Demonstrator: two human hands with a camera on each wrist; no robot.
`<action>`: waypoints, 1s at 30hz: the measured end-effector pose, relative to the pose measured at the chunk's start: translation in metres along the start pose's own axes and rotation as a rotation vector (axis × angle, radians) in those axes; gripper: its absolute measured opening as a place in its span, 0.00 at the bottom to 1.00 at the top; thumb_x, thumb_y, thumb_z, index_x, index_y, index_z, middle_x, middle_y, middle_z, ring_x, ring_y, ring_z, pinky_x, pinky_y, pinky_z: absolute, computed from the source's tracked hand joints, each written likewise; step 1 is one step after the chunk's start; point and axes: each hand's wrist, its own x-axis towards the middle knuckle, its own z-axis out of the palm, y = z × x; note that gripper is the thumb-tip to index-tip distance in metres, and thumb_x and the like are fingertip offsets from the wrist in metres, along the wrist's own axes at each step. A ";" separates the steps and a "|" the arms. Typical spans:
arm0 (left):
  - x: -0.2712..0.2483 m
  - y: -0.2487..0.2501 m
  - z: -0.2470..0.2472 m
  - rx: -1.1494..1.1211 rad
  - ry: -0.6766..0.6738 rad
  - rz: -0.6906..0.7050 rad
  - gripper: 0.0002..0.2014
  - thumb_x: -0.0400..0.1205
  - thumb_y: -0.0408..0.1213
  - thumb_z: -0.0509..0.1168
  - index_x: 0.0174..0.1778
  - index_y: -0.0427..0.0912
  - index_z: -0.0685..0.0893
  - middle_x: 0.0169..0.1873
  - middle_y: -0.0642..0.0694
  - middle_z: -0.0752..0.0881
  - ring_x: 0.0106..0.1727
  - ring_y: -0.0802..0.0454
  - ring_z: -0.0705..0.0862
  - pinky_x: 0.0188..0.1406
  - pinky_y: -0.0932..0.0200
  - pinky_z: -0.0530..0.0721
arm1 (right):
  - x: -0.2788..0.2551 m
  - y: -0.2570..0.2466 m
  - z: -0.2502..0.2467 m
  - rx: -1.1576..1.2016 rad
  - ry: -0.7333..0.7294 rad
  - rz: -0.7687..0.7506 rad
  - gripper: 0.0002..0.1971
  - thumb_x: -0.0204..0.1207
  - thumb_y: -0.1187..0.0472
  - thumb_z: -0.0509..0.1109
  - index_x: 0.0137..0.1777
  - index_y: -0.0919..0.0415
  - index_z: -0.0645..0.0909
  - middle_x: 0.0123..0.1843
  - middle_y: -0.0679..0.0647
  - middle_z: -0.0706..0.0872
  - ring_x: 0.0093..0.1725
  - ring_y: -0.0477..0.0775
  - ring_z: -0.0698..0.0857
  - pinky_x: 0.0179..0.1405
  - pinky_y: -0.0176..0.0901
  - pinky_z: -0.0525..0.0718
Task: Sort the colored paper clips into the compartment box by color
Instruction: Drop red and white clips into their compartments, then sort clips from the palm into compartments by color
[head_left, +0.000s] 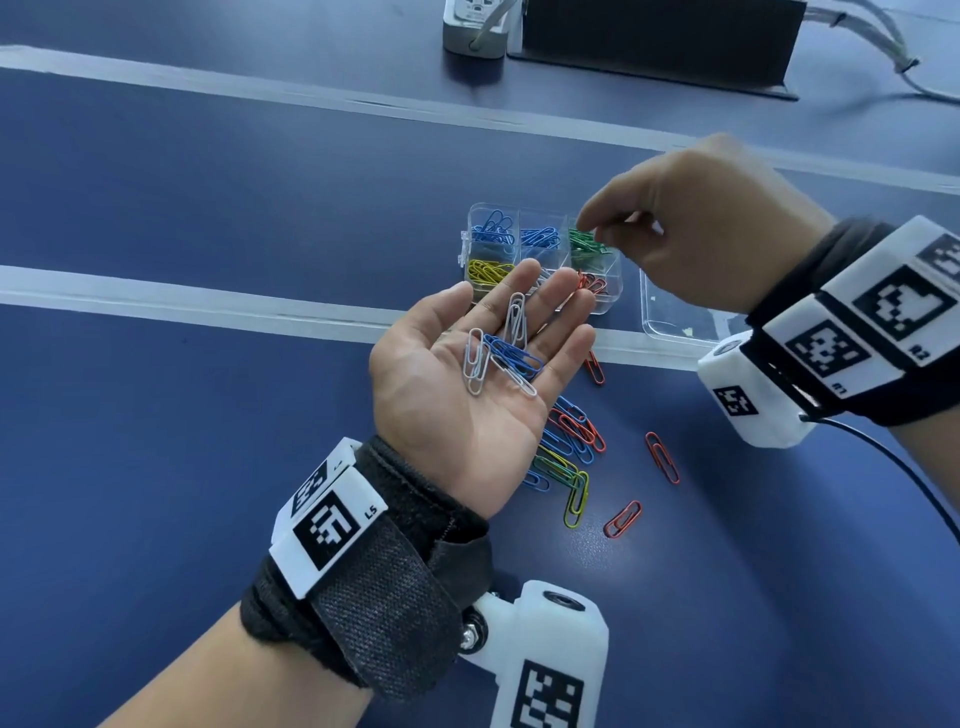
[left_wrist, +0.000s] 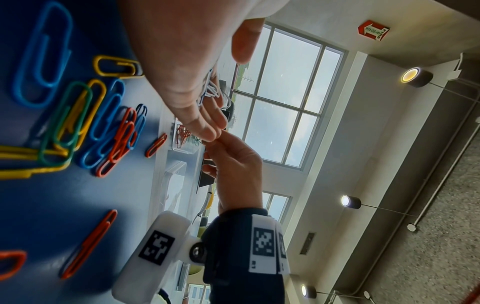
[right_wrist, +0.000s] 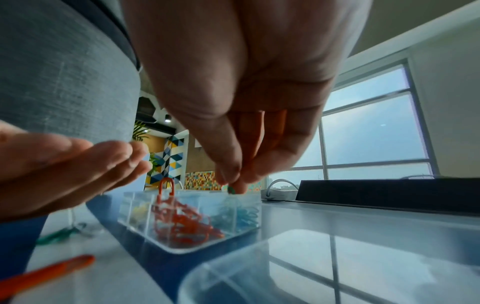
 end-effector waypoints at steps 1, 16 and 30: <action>0.000 0.000 0.000 0.001 -0.002 -0.002 0.22 0.81 0.43 0.51 0.61 0.33 0.81 0.55 0.34 0.86 0.58 0.37 0.86 0.59 0.41 0.82 | -0.001 -0.001 0.002 -0.006 -0.035 -0.011 0.14 0.74 0.68 0.65 0.55 0.56 0.87 0.44 0.58 0.91 0.43 0.59 0.87 0.47 0.36 0.73; 0.000 -0.001 0.000 0.022 0.009 0.001 0.22 0.81 0.44 0.51 0.62 0.34 0.80 0.57 0.34 0.86 0.58 0.37 0.86 0.61 0.44 0.82 | -0.010 -0.005 -0.004 0.148 0.050 -0.002 0.18 0.67 0.69 0.57 0.49 0.57 0.86 0.41 0.54 0.90 0.37 0.53 0.82 0.40 0.36 0.74; -0.001 -0.003 -0.001 0.008 -0.074 -0.044 0.31 0.82 0.50 0.47 0.68 0.28 0.76 0.57 0.34 0.76 0.62 0.39 0.75 0.74 0.41 0.69 | -0.019 -0.033 -0.004 0.039 -0.143 -0.399 0.10 0.73 0.55 0.67 0.51 0.48 0.87 0.48 0.52 0.84 0.44 0.61 0.82 0.35 0.59 0.84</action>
